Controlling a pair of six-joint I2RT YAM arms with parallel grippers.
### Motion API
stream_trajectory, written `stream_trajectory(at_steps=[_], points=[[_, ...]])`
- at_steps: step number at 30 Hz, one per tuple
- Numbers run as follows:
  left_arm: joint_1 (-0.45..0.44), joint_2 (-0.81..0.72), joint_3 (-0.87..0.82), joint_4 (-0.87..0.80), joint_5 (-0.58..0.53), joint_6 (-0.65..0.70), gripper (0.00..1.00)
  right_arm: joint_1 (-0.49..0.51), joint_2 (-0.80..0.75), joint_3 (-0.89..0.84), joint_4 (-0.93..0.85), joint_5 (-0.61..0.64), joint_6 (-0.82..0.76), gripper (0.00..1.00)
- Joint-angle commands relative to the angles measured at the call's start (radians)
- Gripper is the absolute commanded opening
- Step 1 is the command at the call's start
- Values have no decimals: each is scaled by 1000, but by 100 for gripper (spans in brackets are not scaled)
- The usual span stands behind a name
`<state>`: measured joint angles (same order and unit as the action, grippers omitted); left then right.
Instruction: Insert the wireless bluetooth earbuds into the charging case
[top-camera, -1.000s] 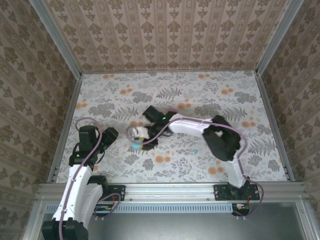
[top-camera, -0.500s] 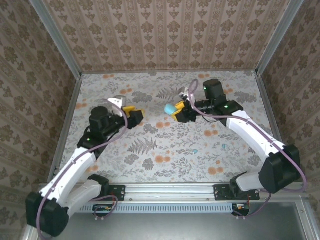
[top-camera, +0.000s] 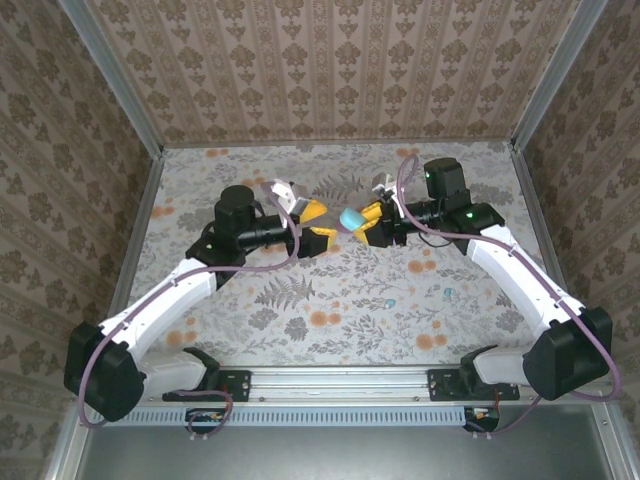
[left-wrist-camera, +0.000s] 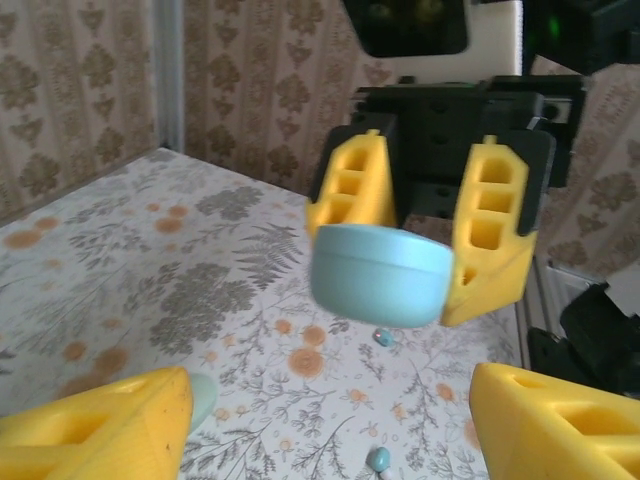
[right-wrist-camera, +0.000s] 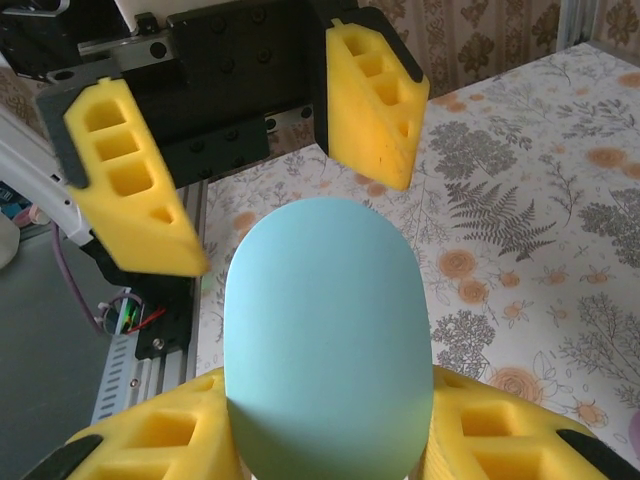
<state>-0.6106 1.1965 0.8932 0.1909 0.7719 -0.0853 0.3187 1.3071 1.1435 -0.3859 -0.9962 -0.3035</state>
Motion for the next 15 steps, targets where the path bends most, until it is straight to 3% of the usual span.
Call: stream_trajectory(at_steps=[1,9,15], points=[[-13,29,55,-31,85,56,75,6,-22,19,-20,-33,-48,30],[-35,80,111,-62,128,77,73,12,-23,9,-7,-27,-101,30],[-48,113,148,-100,142,98,62,20,-23,4,6,-26,-125,30]])
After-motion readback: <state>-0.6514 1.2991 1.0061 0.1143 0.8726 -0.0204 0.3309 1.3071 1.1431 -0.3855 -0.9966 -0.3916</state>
